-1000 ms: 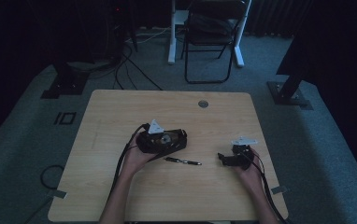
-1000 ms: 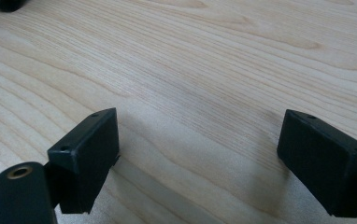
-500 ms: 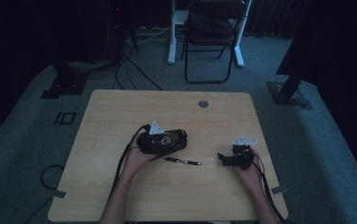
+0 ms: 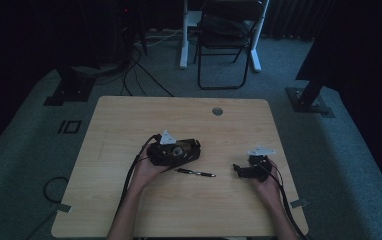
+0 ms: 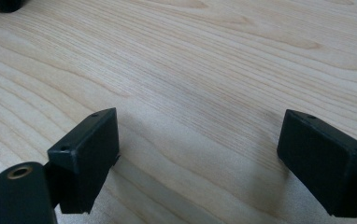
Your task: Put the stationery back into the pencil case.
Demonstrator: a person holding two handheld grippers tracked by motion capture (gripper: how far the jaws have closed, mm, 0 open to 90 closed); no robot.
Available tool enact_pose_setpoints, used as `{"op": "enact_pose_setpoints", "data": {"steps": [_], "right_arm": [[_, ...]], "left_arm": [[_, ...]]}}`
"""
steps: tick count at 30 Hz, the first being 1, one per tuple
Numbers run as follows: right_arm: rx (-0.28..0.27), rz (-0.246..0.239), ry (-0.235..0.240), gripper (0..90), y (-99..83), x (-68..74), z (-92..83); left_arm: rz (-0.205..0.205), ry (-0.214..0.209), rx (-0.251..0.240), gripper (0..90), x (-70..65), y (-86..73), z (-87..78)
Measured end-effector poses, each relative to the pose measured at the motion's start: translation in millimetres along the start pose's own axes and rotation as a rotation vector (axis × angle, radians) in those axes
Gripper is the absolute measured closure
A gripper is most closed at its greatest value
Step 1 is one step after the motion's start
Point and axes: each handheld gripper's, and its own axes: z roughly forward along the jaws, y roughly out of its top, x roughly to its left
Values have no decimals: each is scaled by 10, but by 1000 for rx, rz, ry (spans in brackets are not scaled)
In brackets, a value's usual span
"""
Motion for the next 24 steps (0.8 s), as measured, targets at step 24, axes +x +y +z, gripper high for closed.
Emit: {"op": "enact_pose_setpoints", "data": {"steps": [24], "right_arm": [[0,0,0,128,1,0,1]], "left_arm": [[50,19,-55,382,-109,102,-147]]}}
